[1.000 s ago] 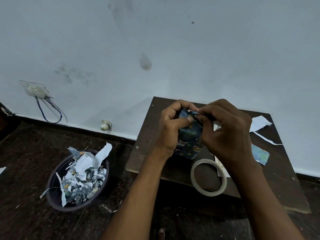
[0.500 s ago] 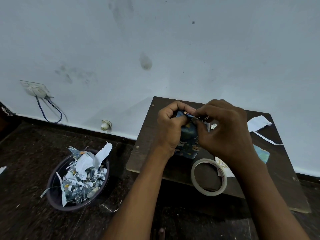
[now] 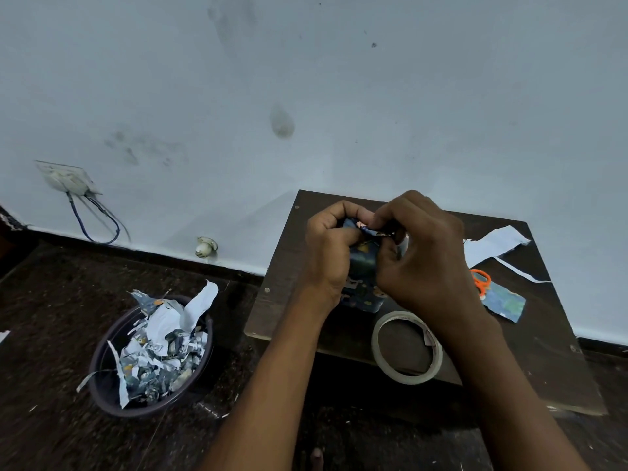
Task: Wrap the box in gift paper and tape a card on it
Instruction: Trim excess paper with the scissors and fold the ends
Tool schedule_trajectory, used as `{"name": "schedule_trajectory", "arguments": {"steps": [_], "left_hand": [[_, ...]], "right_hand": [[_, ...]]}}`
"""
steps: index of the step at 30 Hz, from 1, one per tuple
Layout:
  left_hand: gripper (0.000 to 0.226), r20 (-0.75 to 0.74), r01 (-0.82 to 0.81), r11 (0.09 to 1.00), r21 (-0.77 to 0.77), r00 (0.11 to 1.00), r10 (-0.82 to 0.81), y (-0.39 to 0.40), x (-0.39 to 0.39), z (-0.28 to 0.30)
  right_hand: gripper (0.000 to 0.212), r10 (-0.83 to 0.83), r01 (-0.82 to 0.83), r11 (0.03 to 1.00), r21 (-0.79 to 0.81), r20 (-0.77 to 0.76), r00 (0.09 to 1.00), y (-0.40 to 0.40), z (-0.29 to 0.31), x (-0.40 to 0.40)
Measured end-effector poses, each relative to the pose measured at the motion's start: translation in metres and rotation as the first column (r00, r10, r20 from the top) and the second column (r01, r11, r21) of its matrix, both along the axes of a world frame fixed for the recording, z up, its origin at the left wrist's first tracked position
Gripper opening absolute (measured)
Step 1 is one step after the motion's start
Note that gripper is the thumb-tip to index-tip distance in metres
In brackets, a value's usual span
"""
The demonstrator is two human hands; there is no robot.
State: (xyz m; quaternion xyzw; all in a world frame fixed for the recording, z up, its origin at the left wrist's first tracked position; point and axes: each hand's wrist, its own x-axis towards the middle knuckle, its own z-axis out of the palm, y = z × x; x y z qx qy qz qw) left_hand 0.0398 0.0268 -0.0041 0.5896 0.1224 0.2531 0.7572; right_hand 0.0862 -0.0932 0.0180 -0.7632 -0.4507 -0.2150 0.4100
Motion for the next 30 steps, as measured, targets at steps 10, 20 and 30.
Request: {"name": "schedule_trajectory", "arguments": {"steps": [10,20,30], "left_hand": [[0.03,0.018,-0.02,0.998,-0.057,1.0,0.021,0.0,0.001,0.002],[0.014,0.148,0.112,0.992,-0.063,0.984,-0.102,-0.001,0.001,-0.002],[0.017,0.071,-0.06,0.998,-0.002,0.996,0.06,-0.001,0.005,-0.006]], "right_hand": [[0.029,-0.048,0.041,0.995,-0.089,-0.077,0.996,-0.006,0.001,0.006],[0.02,-0.11,0.111,0.993,-0.048,0.029,0.994,-0.007,0.0,0.008],[0.032,0.033,-0.04,0.995,-0.09,-0.07,0.997,-0.008,0.0,-0.007]]}}
